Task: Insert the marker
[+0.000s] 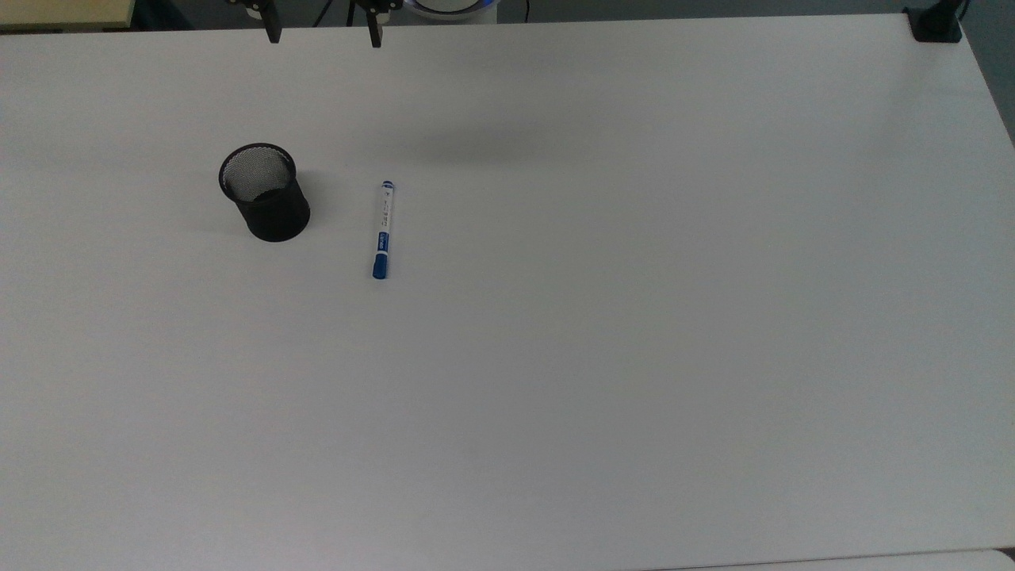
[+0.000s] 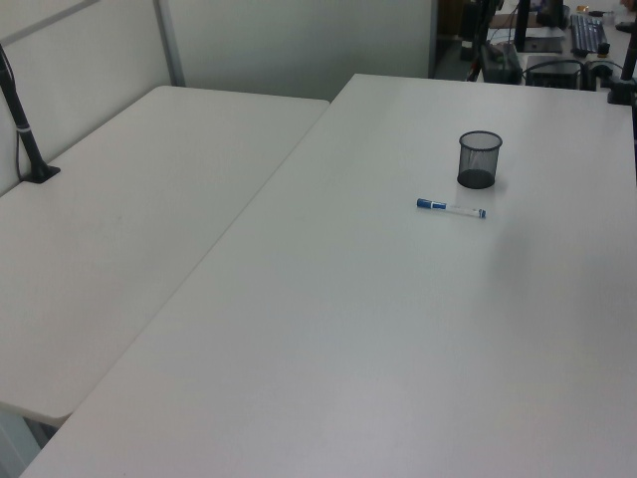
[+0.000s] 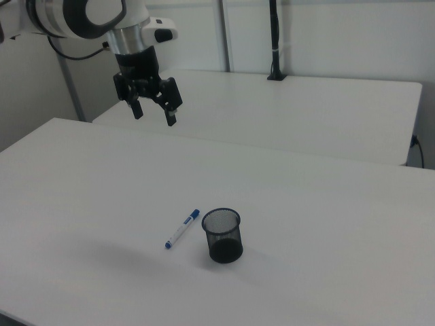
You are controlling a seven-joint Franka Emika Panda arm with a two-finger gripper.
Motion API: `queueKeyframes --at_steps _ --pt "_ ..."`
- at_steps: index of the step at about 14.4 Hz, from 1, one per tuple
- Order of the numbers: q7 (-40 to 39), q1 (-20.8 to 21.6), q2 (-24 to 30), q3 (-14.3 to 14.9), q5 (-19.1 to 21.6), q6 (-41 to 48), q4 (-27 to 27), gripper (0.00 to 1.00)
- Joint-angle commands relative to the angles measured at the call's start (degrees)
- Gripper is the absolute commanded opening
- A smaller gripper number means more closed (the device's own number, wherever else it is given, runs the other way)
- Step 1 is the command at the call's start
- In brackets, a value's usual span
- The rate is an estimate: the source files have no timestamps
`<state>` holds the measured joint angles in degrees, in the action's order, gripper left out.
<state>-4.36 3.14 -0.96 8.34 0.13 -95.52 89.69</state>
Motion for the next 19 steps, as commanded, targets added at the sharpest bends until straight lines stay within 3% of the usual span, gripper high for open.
queueKeyframes --at_steps 1,19 --pt "-0.74 -0.68 1.93 -1.22 -0.92 0.23 2.42 1.00" --pt "-3.01 -0.77 1.49 -0.69 -1.62 -0.46 2.42 1.00"
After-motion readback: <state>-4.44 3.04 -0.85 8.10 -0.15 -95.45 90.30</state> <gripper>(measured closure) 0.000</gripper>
